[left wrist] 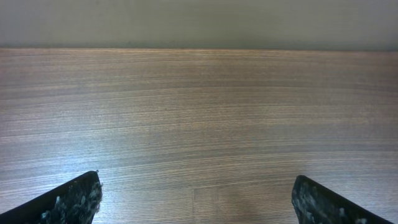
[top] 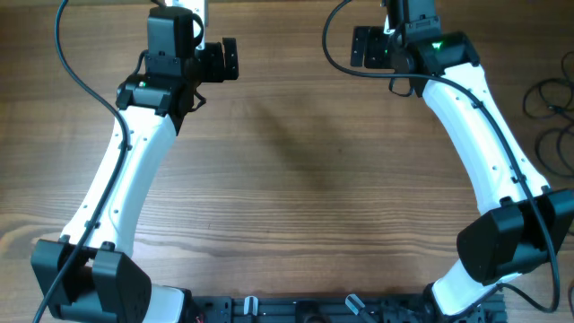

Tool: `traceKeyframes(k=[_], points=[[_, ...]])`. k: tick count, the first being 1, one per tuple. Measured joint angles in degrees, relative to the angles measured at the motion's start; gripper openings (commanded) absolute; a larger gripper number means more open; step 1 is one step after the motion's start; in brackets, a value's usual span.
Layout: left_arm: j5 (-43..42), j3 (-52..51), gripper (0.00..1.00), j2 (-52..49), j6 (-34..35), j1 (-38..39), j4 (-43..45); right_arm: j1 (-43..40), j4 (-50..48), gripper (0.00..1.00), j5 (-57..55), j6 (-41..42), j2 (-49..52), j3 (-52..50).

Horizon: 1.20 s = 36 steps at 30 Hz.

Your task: Untangle cables

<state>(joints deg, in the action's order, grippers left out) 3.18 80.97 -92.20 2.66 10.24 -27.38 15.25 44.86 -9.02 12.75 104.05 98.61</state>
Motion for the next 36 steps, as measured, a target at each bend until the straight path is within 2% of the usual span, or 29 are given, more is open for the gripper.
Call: traceKeyframes(k=[19, 22, 29, 36], points=[[-0.2, 0.0, 1.0, 0.2, 0.0, 0.0, -3.3, 0.0, 0.0, 1.0, 0.0, 0.0, 0.0, 0.0], [-0.4, -1.1, 1.0, 1.3, 0.8, 0.0, 0.3, 0.0, 0.0, 1.0, 0.0, 0.0, 0.0, 0.0], [-1.0, -16.9, 1.0, 12.3, 4.0, 0.0, 16.5, 0.0, 0.0, 1.0, 0.0, 0.0, 0.0, 0.0], [-0.4, -31.5, 1.0, 22.1, 5.9, 0.0, 18.5, 0.0, 0.0, 1.0, 0.0, 0.0, 0.0, 0.0]])
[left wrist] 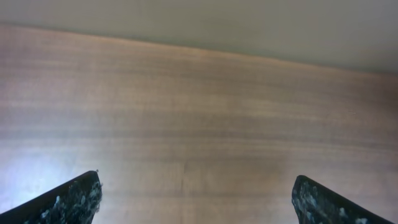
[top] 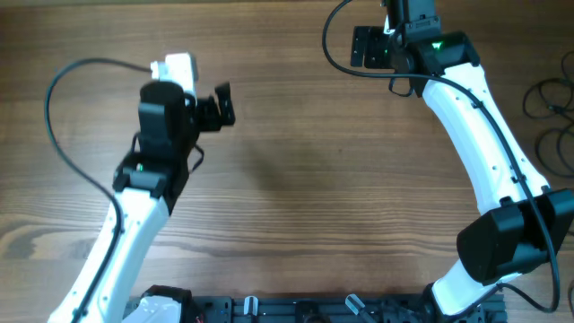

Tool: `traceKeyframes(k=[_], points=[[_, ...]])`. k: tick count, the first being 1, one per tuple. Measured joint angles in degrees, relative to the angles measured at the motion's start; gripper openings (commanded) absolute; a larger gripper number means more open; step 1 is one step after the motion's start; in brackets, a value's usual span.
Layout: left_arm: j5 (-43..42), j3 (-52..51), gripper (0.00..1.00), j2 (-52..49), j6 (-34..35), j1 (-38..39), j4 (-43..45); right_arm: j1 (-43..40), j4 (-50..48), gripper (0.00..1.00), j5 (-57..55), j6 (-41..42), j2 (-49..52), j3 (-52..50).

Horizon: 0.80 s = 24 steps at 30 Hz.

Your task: Untangle cables

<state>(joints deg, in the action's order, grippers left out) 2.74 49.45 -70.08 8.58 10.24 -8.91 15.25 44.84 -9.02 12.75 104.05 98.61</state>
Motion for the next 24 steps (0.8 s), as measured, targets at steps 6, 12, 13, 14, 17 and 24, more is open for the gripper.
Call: traceKeyframes(k=[6, 12, 13, 14, 17, 24], points=[[1.1, -8.6, 1.0, 9.0, 0.7, 0.0, 2.3, 0.0, 0.0, 1.0, 0.0, 0.0, 0.0, 0.0], [2.0, -20.1, 1.0, 21.2, 0.8, 0.0, 6.9, 0.0, 0.0, 1.0, 0.0, 0.0, 0.0, 0.0], [2.1, -22.5, 1.0, 24.1, 1.0, -0.1, 7.9, 0.0, 0.0, 1.0, 0.0, 0.0, 0.0, 0.0], [2.1, -24.1, 1.0, 26.3, 1.3, -0.2, 8.1, 0.0, 0.0, 0.99, 0.0, 0.0, 0.0, 0.0], [2.1, -29.7, 1.0, 34.6, 2.3, -1.8, 9.0, 0.0, -0.2, 1.0, 0.0, 0.0, 0.0, 0.0], [2.2, -39.1, 1.0, 48.6, 5.6, -4.4, 7.8, 0.0, -0.1, 1.0, 0.0, 0.0, 0.0, 0.0]])
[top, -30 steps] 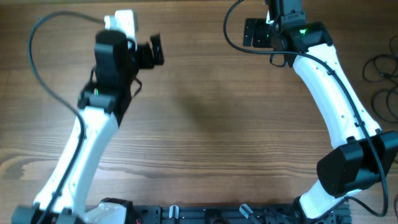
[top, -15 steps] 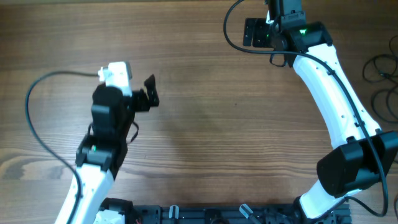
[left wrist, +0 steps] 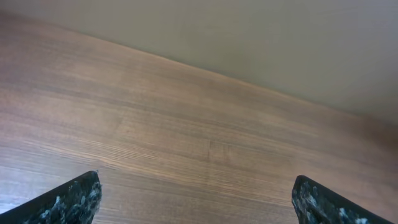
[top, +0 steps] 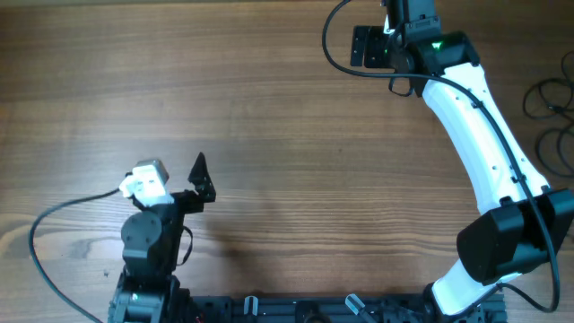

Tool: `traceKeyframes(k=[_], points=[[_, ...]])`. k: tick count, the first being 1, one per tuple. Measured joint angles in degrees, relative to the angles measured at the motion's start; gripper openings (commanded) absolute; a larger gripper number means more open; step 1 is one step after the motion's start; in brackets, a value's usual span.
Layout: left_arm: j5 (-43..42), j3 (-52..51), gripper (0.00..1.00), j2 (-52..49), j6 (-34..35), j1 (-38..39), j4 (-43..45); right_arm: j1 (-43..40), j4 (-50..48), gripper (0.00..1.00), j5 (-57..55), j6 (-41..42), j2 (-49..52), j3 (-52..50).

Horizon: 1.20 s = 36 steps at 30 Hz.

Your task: Untangle cables

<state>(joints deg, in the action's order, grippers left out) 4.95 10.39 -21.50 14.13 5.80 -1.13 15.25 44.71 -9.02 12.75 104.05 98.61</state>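
Note:
Black cables (top: 545, 97) lie in loops at the table's far right edge, with more loops (top: 558, 148) just below them, partly cut off by the frame. My left gripper (top: 202, 178) is drawn back to the near left of the table. In the left wrist view it (left wrist: 196, 200) stands open, its fingertips (left wrist: 78, 200) far apart over bare wood with nothing between them. My right gripper (top: 368, 47) hangs at the far side right of centre, jaws spread and holding nothing. Both grippers are well away from the cables.
The wooden table (top: 296, 161) fills the overhead view. The right arm (top: 484, 135) stretches from the near right corner up to the far edge. A dark rail (top: 305, 309) runs along the near edge between the arm bases.
My left arm has pulled back from the left middle of the table to the near left, with its gripper still open. The right arm and the cables have not moved.
First both arms reached to the far edge, grippers open and facing each other. Then the left gripper was lower, at the left middle. Now it sits folded at the near left. The right arm stayed put throughout.

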Motion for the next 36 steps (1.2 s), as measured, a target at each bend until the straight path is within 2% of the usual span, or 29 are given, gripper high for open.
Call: traceKeyframes(k=[17, 36], points=[[0.2, -4.3, 1.0, 11.8, 1.4, -0.4, -2.5, 0.0, 0.0, 1.0, 0.0, 0.0, 0.0, 0.0], [0.2, -8.9, 1.0, 20.3, 3.0, -1.2, -3.3, 0.0, 0.0, 1.0, 0.0, 0.0, 0.0, 0.0]])
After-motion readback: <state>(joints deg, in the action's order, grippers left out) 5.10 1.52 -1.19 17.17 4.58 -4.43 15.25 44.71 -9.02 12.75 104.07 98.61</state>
